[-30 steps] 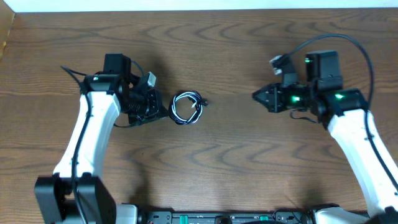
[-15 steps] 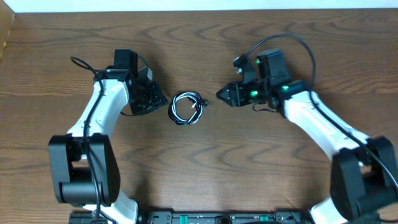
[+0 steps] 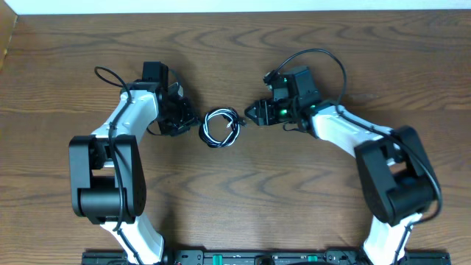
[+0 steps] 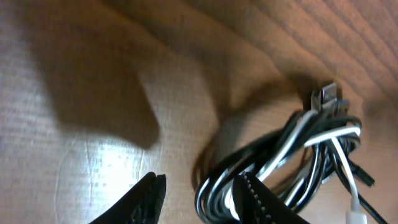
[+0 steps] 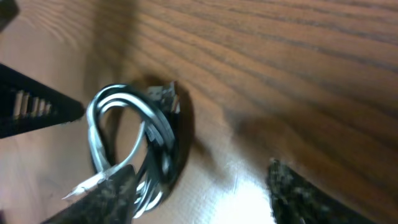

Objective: Untangle cables

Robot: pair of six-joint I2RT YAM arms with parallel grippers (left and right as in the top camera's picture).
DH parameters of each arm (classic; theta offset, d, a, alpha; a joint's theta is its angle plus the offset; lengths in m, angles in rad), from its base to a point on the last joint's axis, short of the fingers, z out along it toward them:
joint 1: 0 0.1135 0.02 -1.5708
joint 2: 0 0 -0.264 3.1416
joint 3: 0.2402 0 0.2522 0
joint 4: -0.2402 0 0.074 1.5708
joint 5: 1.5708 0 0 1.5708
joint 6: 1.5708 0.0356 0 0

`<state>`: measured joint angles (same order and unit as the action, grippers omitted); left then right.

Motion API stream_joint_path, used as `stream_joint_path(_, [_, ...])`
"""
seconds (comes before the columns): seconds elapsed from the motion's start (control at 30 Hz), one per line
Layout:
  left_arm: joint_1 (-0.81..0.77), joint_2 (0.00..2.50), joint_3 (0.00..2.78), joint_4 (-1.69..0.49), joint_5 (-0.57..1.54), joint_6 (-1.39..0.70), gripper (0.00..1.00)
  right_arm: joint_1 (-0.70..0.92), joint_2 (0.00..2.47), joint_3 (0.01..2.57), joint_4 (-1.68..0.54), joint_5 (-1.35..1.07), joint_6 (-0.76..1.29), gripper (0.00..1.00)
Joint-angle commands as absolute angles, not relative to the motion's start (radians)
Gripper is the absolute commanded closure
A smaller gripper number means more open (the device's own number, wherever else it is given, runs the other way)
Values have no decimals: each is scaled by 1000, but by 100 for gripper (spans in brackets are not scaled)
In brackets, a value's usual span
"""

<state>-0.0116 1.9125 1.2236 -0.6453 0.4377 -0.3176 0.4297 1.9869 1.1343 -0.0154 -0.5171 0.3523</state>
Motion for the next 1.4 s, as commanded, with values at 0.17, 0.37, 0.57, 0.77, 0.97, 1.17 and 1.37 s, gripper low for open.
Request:
stream_joint_path(0.17, [-13,1954,1203,-554,405,-320,59,485,2148,1150,178,-367,389,33])
stream_joint_path(0.37, [-13,1955,1163,-467,406,-320,59,498,2215,1150,244,-148,388,39])
stream_joint_path(0.57, [-30,1955,1146,-387,393,-320,59,429,2224,1150,243,-126,389,41])
stream_joint_path(0.77, [-70,1955,1145,-352,194,-321,60,370,2278,1150,355,-212,432,30])
stream_joint_path(0.97, [-104,1959,1122,-252,141,-358,60,336,2356,1150,584,-283,563,28])
stream_joint_path(1.17, [-123,1971,1116,-223,78,-362,60,337,2365,1171,659,-356,589,23])
stream_joint_path(1.37, [-128,1973,1116,-235,89,-379,60,371,2365,1230,560,-504,536,20])
